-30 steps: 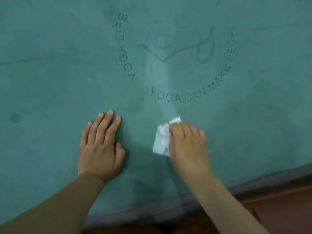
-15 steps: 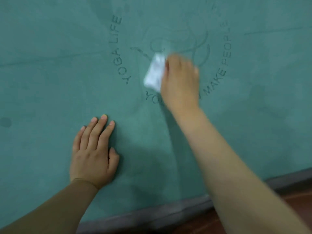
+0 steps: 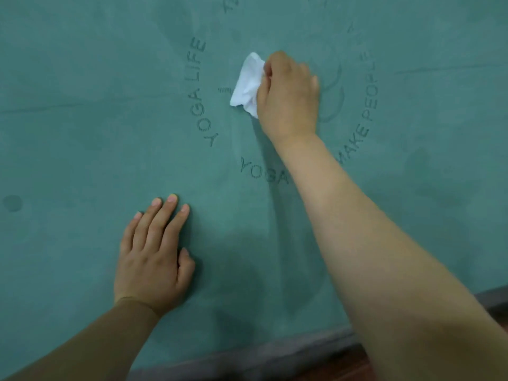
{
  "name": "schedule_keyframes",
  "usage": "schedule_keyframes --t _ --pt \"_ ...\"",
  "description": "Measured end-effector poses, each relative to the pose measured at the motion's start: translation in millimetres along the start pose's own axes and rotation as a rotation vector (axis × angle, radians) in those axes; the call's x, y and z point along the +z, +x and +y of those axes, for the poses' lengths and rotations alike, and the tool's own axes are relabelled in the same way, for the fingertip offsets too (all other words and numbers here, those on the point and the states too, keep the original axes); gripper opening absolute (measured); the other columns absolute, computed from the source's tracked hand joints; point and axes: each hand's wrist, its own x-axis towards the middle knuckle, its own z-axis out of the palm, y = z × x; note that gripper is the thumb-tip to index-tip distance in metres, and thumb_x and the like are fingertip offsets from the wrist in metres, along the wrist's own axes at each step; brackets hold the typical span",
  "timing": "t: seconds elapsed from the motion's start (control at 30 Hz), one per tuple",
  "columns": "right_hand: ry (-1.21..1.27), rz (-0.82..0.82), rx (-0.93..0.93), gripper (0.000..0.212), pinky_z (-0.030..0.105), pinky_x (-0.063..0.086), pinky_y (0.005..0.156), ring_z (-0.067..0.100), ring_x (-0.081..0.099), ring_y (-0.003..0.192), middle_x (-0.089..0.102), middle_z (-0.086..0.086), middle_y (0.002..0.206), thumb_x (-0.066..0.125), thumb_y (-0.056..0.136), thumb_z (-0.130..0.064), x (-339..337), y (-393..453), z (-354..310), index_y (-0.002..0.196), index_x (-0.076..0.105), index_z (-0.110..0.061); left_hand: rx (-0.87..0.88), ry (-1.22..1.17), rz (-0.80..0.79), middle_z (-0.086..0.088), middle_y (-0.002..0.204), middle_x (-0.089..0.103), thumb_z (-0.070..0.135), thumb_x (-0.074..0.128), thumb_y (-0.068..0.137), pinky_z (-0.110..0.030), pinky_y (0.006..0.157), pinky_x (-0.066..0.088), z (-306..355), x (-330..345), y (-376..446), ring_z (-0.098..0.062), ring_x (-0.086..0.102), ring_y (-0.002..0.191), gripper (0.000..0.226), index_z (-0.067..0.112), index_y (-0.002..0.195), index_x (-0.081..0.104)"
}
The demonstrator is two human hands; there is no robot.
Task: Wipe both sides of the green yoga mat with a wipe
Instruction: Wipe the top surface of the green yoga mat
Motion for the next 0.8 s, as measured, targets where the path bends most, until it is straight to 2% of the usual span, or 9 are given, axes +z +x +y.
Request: schedule_keyframes --t 0.1,0.2,0.27,0.33,0.47,0.53,0.6,0.73,0.8 --pt "0.032 -0.03 0.081 0.01 0.032 0.027 0.069 0.026 0.051 0.08 0.057 0.001 0.086 0.045 0.095 -0.021 -22.3 -97.8 38.1 0.089 0.053 -0.017 -0.01 -0.005 -0.001 -0.014 0.151 0.043 0.027 0.039 0.081 -0.044 0.121 0.015 0.5 -2.3 0.1 -0.033 0.034 0.141 0.065 0.006 0.141 0.047" --pt "-0.08 -0.214 0.147 0.007 0.034 0.034 0.064 0.03 0.056 0.073 0.059 -0.001 0.08 0.045 0.087 -0.026 -66.3 -248.6 79.5 0.089 0.052 -0.025 -0.006 -0.009 -0.001 -0.014 0.151 0.043 0.027 0.039 0.081 -0.043 0.121 0.015 1.3 -2.0 0.8 -0.032 0.033 0.141 0.064 0.006 0.141 0.047" --pt "-0.071 -0.271 0.235 0.015 0.033 0.035 0.063 0.031 0.058 0.07 0.062 -0.001 0.076 0.041 0.08 -0.033 -81.2 -287.7 87.5 0.089 0.052 -0.026 -0.005 -0.006 -0.004 -0.014 0.15 0.043 0.026 0.038 0.081 -0.043 0.121 0.015 0.3 -2.6 1.5 -0.032 0.033 0.141 0.064 0.006 0.141 0.047" --pt "-0.037 -0.193 0.225 0.016 0.034 0.037 0.065 0.032 0.057 0.07 0.061 0.003 0.075 0.042 0.083 -0.031 -65.3 -252.4 82.8 0.087 0.055 -0.021 -0.002 -0.004 -0.008 -0.015 0.151 0.042 0.027 0.038 0.082 -0.044 0.121 0.015 0.5 -2.5 0.6 -0.033 0.033 0.141 0.064 0.005 0.141 0.047" --pt "0.037 0.059 0.071 0.017 0.03 0.026 0.071 0.025 0.051 0.081 0.061 0.004 0.087 0.045 0.094 -0.022 -22.5 -61.3 40.3 0.091 0.058 -0.013 0.003 -0.009 -0.002 -0.014 0.151 0.042 0.027 0.038 0.082 -0.045 0.121 0.016 -0.3 -1.8 0.7 -0.033 0.034 0.141 0.064 0.005 0.141 0.048" --pt "0.015 0.041 0.071 0.017 0.028 0.026 0.072 0.023 0.053 0.089 0.062 0.001 0.093 0.042 0.092 -0.021 -13.0 31.6 22.6 0.096 0.057 -0.015 0.002 -0.006 0.001 -0.014 0.152 0.042 0.028 0.038 0.082 -0.044 0.122 0.015 -0.3 -1.5 -0.4 -0.033 0.034 0.141 0.065 0.005 0.141 0.048" --pt "-0.018 -0.001 0.066 0.017 0.03 0.027 0.073 0.024 0.054 0.093 0.062 0.0 0.095 0.04 0.09 -0.02 -7.8 64.4 17.2 0.097 0.055 -0.016 0.001 -0.013 0.002 -0.014 0.151 0.042 0.028 0.039 0.081 -0.042 0.122 0.014 1.1 -1.6 0.6 -0.033 0.034 0.141 0.065 0.005 0.141 0.048" --pt "0.043 0.057 0.151 0.014 0.032 0.03 0.071 0.027 0.054 0.079 0.059 0.003 0.084 0.045 0.094 -0.022 -24.7 -69.1 69.2 0.091 0.056 -0.014 -0.013 -0.014 -0.009 -0.014 0.151 0.043 0.028 0.038 0.082 -0.043 0.121 0.015 1.4 -2.0 0.8 -0.033 0.035 0.141 0.064 0.006 0.141 0.048" --pt "-0.05 -0.05 0.265 0.015 0.036 0.035 0.07 0.031 0.056 0.076 0.06 0.007 0.081 0.046 0.092 -0.025 -51.5 -179.5 103.6 0.09 0.056 -0.014 -0.009 -0.023 -0.001 -0.014 0.15 0.043 0.027 0.038 0.082 -0.043 0.121 0.015 1.0 -2.2 1.1 -0.033 0.034 0.14 0.064 0.005 0.141 0.048"
